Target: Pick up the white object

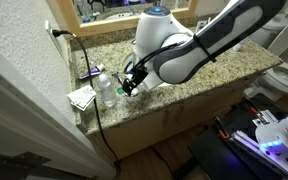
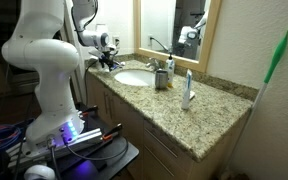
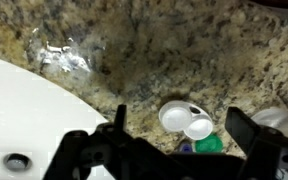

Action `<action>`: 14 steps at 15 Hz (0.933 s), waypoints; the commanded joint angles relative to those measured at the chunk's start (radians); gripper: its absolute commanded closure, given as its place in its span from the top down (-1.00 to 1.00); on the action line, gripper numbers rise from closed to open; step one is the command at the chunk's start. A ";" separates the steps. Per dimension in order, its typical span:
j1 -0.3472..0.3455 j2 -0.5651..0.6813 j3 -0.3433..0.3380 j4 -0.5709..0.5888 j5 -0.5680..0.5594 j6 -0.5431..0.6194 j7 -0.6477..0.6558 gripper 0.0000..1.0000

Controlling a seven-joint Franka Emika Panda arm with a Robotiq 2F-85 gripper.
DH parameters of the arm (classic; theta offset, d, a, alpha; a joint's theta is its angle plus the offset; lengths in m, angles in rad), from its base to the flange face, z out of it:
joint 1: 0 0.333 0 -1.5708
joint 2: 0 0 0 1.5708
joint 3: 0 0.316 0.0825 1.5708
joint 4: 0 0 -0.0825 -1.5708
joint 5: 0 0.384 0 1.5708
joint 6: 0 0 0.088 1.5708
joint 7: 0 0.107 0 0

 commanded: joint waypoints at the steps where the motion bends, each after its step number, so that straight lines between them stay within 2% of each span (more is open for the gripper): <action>1: 0.006 -0.002 -0.009 0.000 0.008 -0.001 -0.006 1.00; 2: -0.001 -0.002 -0.001 -0.002 0.019 -0.005 -0.019 0.50; 4: 0.000 0.001 0.001 0.000 0.020 -0.003 -0.020 0.33; 12: -0.002 -0.002 0.004 0.000 0.022 -0.012 -0.024 -0.81; 13: -0.002 -0.004 0.005 0.002 0.022 -0.014 -0.024 -0.94; 14: -0.002 -0.005 0.004 0.003 0.021 -0.016 -0.024 -0.99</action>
